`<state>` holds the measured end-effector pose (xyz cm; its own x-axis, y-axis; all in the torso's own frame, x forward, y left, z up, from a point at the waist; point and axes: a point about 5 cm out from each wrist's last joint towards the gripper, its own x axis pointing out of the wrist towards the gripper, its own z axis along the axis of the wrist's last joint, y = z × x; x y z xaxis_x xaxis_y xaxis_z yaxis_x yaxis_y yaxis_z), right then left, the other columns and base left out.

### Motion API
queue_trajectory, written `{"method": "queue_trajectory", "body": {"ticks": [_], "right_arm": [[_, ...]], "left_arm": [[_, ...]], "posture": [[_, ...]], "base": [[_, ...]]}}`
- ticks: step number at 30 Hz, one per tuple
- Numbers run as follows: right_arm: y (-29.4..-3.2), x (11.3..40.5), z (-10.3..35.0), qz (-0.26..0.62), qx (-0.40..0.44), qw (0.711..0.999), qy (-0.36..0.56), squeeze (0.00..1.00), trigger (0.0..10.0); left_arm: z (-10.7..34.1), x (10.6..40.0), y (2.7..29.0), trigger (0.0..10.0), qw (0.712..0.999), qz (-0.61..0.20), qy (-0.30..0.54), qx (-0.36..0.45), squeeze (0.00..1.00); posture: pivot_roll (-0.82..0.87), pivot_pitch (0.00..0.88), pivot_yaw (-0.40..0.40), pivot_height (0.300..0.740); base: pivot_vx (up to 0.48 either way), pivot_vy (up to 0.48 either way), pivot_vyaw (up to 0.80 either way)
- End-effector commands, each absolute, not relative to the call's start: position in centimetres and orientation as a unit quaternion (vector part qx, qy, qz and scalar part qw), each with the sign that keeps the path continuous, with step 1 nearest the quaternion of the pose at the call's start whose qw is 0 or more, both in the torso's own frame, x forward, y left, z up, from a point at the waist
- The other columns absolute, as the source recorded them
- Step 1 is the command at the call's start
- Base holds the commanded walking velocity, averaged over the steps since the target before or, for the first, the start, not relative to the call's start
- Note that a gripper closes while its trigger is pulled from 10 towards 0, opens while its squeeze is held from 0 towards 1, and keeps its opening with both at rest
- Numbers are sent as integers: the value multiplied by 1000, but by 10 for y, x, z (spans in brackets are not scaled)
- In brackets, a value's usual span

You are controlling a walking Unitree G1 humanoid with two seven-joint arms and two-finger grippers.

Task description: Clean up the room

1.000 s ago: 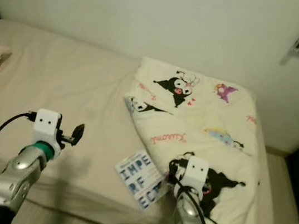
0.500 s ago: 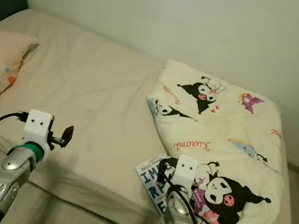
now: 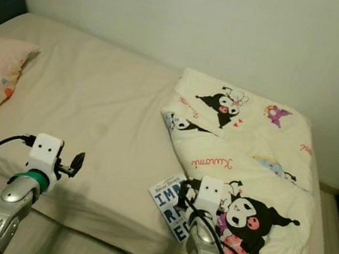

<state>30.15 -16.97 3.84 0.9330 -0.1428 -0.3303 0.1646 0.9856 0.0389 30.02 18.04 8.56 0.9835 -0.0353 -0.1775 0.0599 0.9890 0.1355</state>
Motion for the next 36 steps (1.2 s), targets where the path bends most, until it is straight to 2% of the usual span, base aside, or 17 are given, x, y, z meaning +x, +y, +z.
{"method": "queue_trajectory", "body": {"ticks": [1, 17, 24, 33, 36], "right_arm": [[-170, 299, 33, -79, 36, 980, 180, 0, 10000], [-172, 293, 28, -77, 33, 979, 187, 0, 10000], [-169, 290, 25, -70, 29, 978, 194, 0, 10000], [-170, 290, 26, -67, 25, 978, 194, 0, 10000], [-169, 292, 26, -65, 24, 979, 194, 0, 10000]], "left_arm": [[82, 297, 182, 10000, 993, -20, 90, 75, 0], [75, 290, 178, 10000, 990, -25, 103, 88, 0], [67, 282, 185, 10000, 988, -13, 121, 96, 0], [61, 274, 187, 10000, 987, -9, 128, 98, 0], [47, 265, 189, 10000, 984, -10, 145, 101, 0]], "posture": [[110, 0, -7, 670], [107, 0, -4, 605], [117, 0, -11, 570], [118, 0, -16, 570], [119, 0, -18, 570]], "base": [[0, 0, 0], [0, 0, 0], [0, 0, 0], [0, 0, 0], [0, 0, 0]]}}
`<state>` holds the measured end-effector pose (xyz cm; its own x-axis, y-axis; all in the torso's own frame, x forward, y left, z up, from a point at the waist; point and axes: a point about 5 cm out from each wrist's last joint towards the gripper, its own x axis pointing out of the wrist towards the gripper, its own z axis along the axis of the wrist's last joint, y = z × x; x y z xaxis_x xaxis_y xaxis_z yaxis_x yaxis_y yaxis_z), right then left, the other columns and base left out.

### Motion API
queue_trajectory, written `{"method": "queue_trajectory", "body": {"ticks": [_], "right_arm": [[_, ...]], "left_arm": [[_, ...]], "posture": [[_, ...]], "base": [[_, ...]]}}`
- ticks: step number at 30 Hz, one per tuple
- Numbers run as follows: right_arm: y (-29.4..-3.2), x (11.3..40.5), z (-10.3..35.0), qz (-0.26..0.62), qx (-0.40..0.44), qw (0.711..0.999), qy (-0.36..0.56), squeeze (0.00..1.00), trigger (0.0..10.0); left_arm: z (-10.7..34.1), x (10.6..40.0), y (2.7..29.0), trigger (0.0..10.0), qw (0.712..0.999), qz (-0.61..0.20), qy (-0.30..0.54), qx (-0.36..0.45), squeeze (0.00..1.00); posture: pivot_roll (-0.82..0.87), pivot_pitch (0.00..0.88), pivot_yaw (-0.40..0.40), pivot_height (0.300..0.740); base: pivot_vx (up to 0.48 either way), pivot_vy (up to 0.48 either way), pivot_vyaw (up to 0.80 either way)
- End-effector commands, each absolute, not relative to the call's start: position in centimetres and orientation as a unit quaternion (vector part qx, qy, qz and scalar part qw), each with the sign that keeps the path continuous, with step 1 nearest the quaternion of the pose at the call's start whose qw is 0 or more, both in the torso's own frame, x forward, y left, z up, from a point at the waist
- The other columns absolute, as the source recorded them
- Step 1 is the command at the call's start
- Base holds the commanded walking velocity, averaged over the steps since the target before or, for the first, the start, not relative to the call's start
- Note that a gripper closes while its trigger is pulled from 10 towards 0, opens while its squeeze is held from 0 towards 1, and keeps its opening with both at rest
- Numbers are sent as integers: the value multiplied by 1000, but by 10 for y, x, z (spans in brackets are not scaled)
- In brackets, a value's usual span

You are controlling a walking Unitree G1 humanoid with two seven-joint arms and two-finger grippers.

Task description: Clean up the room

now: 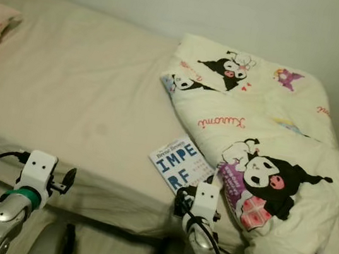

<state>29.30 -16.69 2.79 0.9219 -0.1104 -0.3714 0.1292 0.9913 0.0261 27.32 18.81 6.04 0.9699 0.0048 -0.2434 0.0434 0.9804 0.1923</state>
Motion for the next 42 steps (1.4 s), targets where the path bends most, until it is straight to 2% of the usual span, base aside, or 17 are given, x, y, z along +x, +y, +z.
{"method": "queue_trajectory", "body": {"ticks": [1, 9, 11, 15, 16, 20, 21, 22, 25, 36, 42], "right_arm": [[-169, 293, 26, -65, 24, 978, 194, 0, 10000], [-177, 297, 27, -87, 21, 978, 189, 0, 10000], [-180, 302, 32, -95, 29, 979, 177, 0, 10000], [-185, 310, 40, -102, 38, 981, 162, 0, 10000], [-188, 312, 41, -107, 40, 980, 164, 290, 10000], [-193, 314, 40, -118, 41, 977, 171, 290, 10000], [-197, 315, 40, -122, 44, 976, 174, 1000, 10000], [-203, 316, 38, -131, 49, 973, 185, 1000, 10000], [-210, 316, 36, -141, 53, 968, 199, 1000, 10000], [-254, 311, 33, -209, 93, 943, 242, 1000, 10000], [-254, 308, 27, -195, 127, 933, 274, 1000, 10000]], "left_arm": [[42, 262, 190, 10000, 983, -10, 153, 103, 0], [40, 259, 192, 10000, 983, -2, 152, 106, 0], [56, 270, 193, 10000, 989, 9, 125, 80, 0], [86, 292, 186, 10000, 995, -16, 68, 77, 0], [96, 299, 183, 10000, 996, -26, 50, 70, 0], [114, 310, 177, 10000, 997, -46, 18, 59, 0], [124, 316, 172, 10000, 997, -58, 4, 55, 0], [137, 323, 165, 10000, 995, -80, -10, 52, 0], [141, 326, 162, 10000, 994, -92, -3, 61, 0], [141, 334, 169, 10000, 991, -89, 39, 90, 0], [137, 330, 172, 10000, 990, -92, 53, 90, 0]], "posture": [[119, 0, -18, 570], [122, 0, -22, 570], [124, 0, -24, 570], [126, 0, -23, 570], [123, 0, -21, 570], [123, 0, -21, 570], [124, 0, -19, 570], [124, 0, -19, 570], [125, 0, -18, 570], [136, 4, -10, 570], [145, 11, -14, 570]], "base": [[0, 0, 0], [0, 0, 0], [0, 0, 0], [0, 0, 0], [0, 0, 0], [0, 0, 0], [0, 0, 0], [0, 0, 0], [0, 0, 0], [0, 0, 0], [0, 0, 0]]}}
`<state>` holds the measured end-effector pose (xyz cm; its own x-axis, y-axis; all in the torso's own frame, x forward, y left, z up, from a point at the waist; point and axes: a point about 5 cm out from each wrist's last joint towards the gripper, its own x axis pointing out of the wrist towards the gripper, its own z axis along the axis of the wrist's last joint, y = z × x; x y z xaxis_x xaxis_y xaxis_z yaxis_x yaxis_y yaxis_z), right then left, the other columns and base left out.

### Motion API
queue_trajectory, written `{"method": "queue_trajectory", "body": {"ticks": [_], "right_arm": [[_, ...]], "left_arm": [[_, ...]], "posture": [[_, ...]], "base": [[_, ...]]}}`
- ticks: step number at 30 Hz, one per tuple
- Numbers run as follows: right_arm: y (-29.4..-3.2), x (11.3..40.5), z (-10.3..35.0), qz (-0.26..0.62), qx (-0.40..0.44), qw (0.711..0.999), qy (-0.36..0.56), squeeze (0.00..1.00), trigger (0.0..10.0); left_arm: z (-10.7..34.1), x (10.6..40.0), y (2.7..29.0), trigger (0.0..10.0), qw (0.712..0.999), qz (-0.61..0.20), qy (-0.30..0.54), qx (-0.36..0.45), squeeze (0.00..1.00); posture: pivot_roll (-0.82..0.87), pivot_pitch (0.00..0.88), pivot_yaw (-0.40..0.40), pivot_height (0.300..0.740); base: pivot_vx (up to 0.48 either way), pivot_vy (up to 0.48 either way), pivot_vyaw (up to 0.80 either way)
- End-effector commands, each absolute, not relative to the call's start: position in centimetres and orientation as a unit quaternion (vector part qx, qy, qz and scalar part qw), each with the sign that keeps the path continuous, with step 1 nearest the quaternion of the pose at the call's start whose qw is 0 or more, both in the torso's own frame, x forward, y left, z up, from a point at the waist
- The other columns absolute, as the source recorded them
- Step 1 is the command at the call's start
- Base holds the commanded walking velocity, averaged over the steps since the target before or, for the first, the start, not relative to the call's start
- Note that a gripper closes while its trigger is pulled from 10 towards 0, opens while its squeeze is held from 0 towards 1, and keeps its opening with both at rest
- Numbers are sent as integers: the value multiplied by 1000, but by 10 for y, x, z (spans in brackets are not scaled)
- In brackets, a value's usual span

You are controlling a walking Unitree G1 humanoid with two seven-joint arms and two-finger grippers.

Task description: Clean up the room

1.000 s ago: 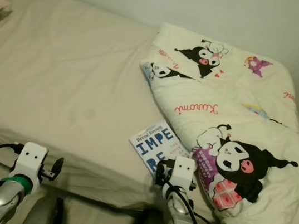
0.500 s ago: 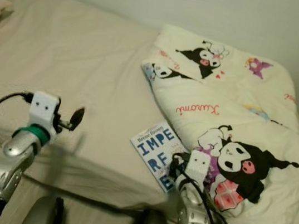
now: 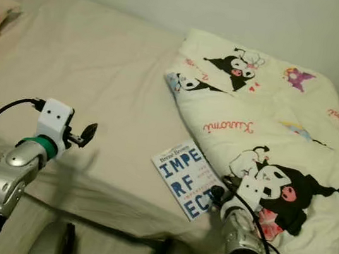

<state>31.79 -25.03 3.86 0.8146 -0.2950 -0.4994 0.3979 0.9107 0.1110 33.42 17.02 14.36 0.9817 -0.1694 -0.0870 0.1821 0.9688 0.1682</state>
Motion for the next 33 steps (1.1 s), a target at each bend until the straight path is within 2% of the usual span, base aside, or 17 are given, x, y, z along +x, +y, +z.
{"method": "queue_trajectory", "body": {"ticks": [1, 2, 3, 4, 5, 8, 10, 12, 14, 16, 20, 22, 28, 29, 30, 33], "right_arm": [[-254, 308, 27, -195, 127, 933, 274, 1000, 10000], [-251, 306, 22, -196, 177, 922, 285, 1000, 10000], [-251, 306, 22, -196, 177, 922, 285, 1000, 10000], [-247, 304, 18, -199, 228, 907, 292, 1000, 10000], [-247, 304, 18, -199, 228, 907, 292, 1000, 10000], [-239, 298, 9, -202, 360, 858, 305, 1000, 10000], [-239, 298, 9, -202, 360, 858, 305, 1000, 10000], [-231, 296, 5, -187, 430, 827, 308, 1000, 10000], [-231, 296, 5, -187, 430, 827, 308, 1000, 10000], [-223, 295, 4, -170, 493, 796, 309, 1000, 10000], [-221, 294, 3, -161, 514, 784, 308, 1000, 10000], [-206, 290, 0, -102, 569, 757, 303, 1000, 10000], [-198, 288, 0, -72, 594, 744, 299, 1000, 10000], [-194, 285, -3, -62, 599, 739, 302, 890, 10000], [-187, 281, -8, -48, 599, 736, 310, 839, 10000], [-178, 277, -11, -27, 603, 733, 314, 847, 10000]], "left_arm": [[137, 330, 172, 10000, 990, -92, 53, 90, 0], [135, 328, 173, 10000, 990, -92, 57, 91, 0], [135, 328, 173, 10000, 990, -92, 57, 91, 0], [135, 327, 174, 10000, 990, -91, 61, 91, 0], [135, 327, 174, 10000, 990, -91, 61, 91, 0], [136, 328, 181, 10000, 991, -79, 65, 88, 0], [136, 328, 181, 10000, 991, -79, 65, 88, 0], [140, 330, 184, 10000, 991, -76, 64, 86, 0], [140, 330, 184, 10000, 991, -76, 64, 86, 0], [143, 333, 185, 10000, 992, -75, 62, 85, 0], [144, 334, 185, 10000, 992, -76, 62, 83, 0], [145, 333, 181, 10000, 993, -80, 59, 69, 0], [145, 333, 179, 10000, 993, -82, 58, 63, 0], [144, 333, 177, 10000, 993, -83, 59, 61, 0], [144, 333, 174, 10000, 993, -86, 57, 56, 0], [146, 333, 171, 10000, 993, -91, 52, 48, 0]], "posture": [[145, 11, -14, 570], [147, 11, -15, 570], [147, 11, -15, 570], [149, 15, -16, 570], [149, 15, -16, 570], [151, 16, -13, 570], [151, 16, -13, 570], [155, 26, -3, 570], [155, 26, -3, 570], [156, 35, 2, 570], [156, 35, 2, 570], [154, 33, 4, 570], [153, 27, 5, 570], [156, 33, 8, 570], [164, 40, 8, 570], [167, 45, 8, 570]], "base": [[0, 0, 0], [0, 0, 0], [0, 0, 0], [0, 0, 0], [0, 0, 0], [0, 0, 0], [0, 0, 0], [0, 0, 0], [0, 0, 0], [0, 0, 0], [0, 0, 0], [0, 0, 0], [0, 0, 0], [0, 0, 0], [0, 0, 0], [0, 0, 0]]}}
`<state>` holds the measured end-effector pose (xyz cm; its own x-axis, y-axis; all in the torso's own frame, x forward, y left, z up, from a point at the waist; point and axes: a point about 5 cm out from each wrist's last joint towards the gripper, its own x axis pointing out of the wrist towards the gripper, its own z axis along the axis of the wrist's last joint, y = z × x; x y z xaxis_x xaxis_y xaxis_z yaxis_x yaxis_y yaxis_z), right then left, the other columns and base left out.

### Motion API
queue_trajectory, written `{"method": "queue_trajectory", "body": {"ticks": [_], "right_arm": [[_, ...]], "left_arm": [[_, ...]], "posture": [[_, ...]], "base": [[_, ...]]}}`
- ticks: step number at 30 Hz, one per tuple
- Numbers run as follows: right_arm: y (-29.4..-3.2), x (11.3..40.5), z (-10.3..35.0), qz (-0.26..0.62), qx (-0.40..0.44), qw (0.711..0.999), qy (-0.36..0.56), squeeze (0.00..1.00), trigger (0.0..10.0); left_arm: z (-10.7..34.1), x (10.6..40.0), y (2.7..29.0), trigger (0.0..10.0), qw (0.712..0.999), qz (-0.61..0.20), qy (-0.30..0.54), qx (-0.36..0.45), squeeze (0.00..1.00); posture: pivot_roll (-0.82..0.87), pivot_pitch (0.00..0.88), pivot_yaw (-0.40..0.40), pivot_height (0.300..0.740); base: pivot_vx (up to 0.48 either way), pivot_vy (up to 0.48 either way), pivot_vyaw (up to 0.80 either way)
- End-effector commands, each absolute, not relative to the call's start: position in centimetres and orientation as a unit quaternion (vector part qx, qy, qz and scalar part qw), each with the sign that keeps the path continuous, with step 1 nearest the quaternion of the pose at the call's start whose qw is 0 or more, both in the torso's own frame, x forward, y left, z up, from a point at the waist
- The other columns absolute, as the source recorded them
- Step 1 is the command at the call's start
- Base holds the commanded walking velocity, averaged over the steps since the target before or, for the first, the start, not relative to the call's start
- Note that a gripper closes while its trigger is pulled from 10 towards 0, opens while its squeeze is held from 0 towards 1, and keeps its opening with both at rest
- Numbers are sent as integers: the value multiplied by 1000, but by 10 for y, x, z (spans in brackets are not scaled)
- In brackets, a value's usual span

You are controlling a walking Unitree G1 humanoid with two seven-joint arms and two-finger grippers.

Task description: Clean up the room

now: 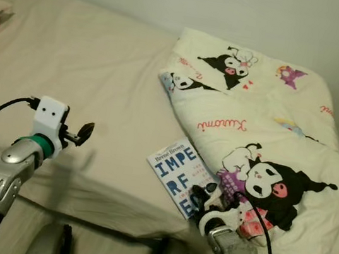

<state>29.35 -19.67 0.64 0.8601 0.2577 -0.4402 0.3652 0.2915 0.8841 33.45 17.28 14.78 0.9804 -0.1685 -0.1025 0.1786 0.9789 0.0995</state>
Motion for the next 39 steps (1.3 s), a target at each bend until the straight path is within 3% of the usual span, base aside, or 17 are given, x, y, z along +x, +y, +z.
{"method": "queue_trajectory", "body": {"ticks": [1, 5, 6, 7, 8, 9, 10, 18, 19, 20, 23, 24, 27, 33, 38, 39], "right_arm": [[-175, 277, -11, -18, 606, 732, 310, 847, 10000], [-171, 281, -7, 2, 615, 733, 290, 839, 10000], [-170, 283, -6, 7, 615, 738, 277, 761, 10000], [-170, 283, -6, 7, 615, 738, 277, 761, 10000], [-170, 284, -5, 11, 616, 741, 267, 659, 10000], [-170, 284, -5, 11, 616, 741, 267, 659, 10000], [-170, 286, -3, 11, 622, 743, 248, 0, 10000], [-172, 290, 0, 2, 630, 752, 194, 0, 10000], [-170, 289, -3, -5, 607, 769, 200, 0, 10000], [-172, 285, -12, -40, 543, 807, 229, 0, 10000], [-174, 282, -16, -64, 496, 831, 245, 0, 10000], [-180, 277, -22, -107, 433, 856, 261, 0, 10000], [-186, 274, -25, -151, 399, 867, 259, 0, 10000], [-177, 285, -15, -139, 512, 825, 194, 0, 10000], [-174, 287, -12, -143, 543, 808, 176, 0, 10000], [-176, 289, -11, -157, 569, 791, 161, 0, 10000]], "left_arm": [[146, 333, 170, 10000, 994, -92, 49, 45, 0], [148, 331, 170, 10000, 994, -94, 39, 38, 0], [149, 330, 171, 10000, 995, -87, 29, 34, 0], [149, 330, 171, 10000, 995, -87, 29, 34, 0], [150, 330, 172, 10000, 996, -83, 21, 32, 0], [150, 330, 172, 10000, 996, -83, 21, 32, 0], [152, 329, 172, 10000, 996, -83, 11, 35, 0], [160, 325, 169, 10000, 996, -81, -30, 15, 0], [163, 324, 168, 10000, 996, -81, -43, 8, 0], [167, 322, 168, 10000, 995, -81, -55, 4, 0], [170, 320, 168, 10000, 995, -80, -63, 1, 0], [171, 317, 171, 10000, 995, -80, -66, 3, 0], [172, 312, 176, 10000, 995, -82, -64, 12, 0], [181, 308, 182, 10000, 993, -87, -77, 11, 0], [184, 308, 182, 10000, 993, -87, -84, 4, 0], [186, 309, 182, 10000, 992, -88, -89, -5, 0]], "posture": [[167, 45, 8, 570], [173, 49, 11, 570], [176, 52, 16, 570], [176, 52, 16, 570], [176, 52, 16, 570], [176, 52, 16, 570], [184, 60, 16, 570], [206, 66, 14, 570], [223, 70, 16, 570], [238, 77, 19, 570], [238, 77, 19, 570], [264, 97, 35, 570], [278, 108, 52, 570], [305, 119, 71, 570], [305, 119, 71, 570], [311, 122, 74, 570]], "base": [[0, 0, 0], [0, 0, 0], [0, 0, 0], [0, 0, 0], [0, 0, 0], [0, 0, 0], [0, 0, 0], [0, 0, 0], [0, 0, 0], [0, 0, 0], [0, 0, 0], [0, 0, 0], [0, 0, 0], [0, 0, 0], [0, 0, 0], [0, 0, 0]]}}
